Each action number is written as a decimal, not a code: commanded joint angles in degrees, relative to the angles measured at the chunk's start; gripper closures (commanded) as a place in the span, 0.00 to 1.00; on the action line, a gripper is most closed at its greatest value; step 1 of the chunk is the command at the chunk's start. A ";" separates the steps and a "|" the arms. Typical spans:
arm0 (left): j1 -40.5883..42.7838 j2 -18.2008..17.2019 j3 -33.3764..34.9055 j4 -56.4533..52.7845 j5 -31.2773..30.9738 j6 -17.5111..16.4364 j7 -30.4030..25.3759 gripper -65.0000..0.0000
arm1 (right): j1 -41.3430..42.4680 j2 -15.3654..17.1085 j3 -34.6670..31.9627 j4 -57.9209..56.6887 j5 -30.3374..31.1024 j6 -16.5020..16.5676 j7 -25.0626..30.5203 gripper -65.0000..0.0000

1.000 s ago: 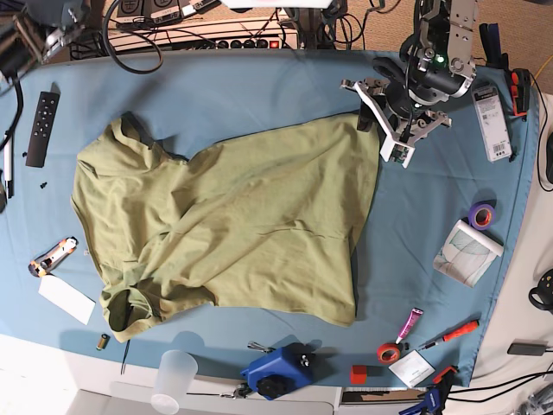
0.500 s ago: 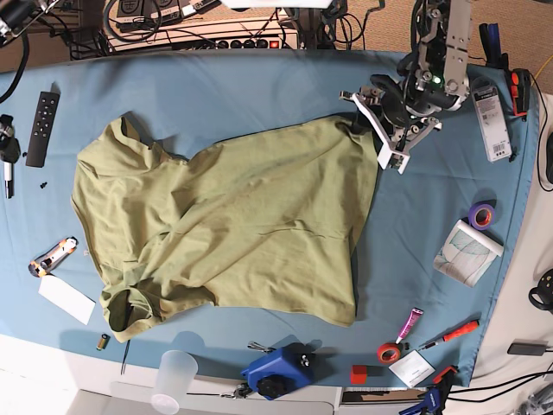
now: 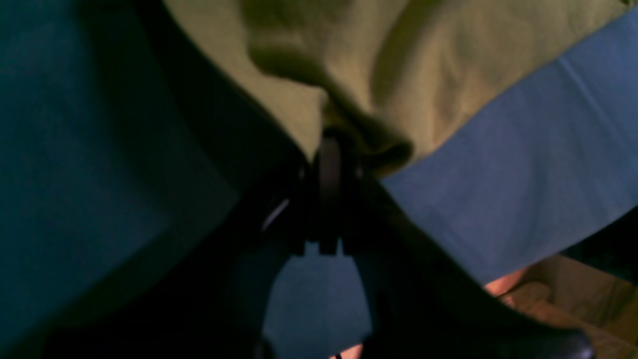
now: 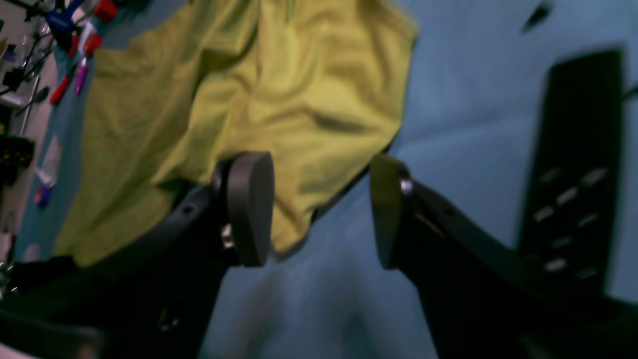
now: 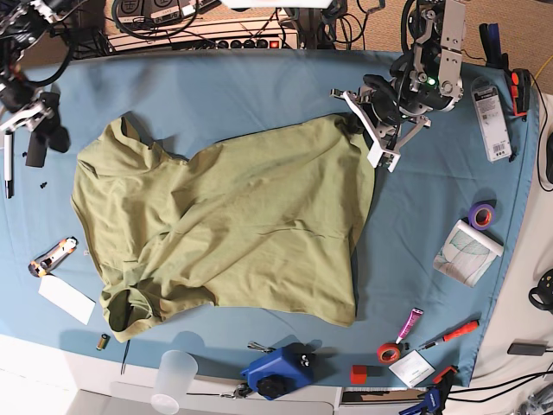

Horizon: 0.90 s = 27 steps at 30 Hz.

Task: Layout the t-shirt on the table in an organized manner, then fold the t-shirt properly
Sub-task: 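Grasp the shirt's shoulder edge with both grippers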

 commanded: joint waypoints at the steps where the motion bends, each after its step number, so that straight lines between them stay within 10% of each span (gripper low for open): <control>1: -0.13 -0.20 -0.04 0.59 -0.13 -0.22 0.20 0.97 | -0.39 0.48 0.33 0.87 1.42 0.39 0.97 0.52; 27: -0.13 -0.20 -0.04 0.59 -0.13 -0.85 -0.22 0.97 | 2.10 -2.73 -16.57 0.72 -15.85 -3.15 9.09 0.52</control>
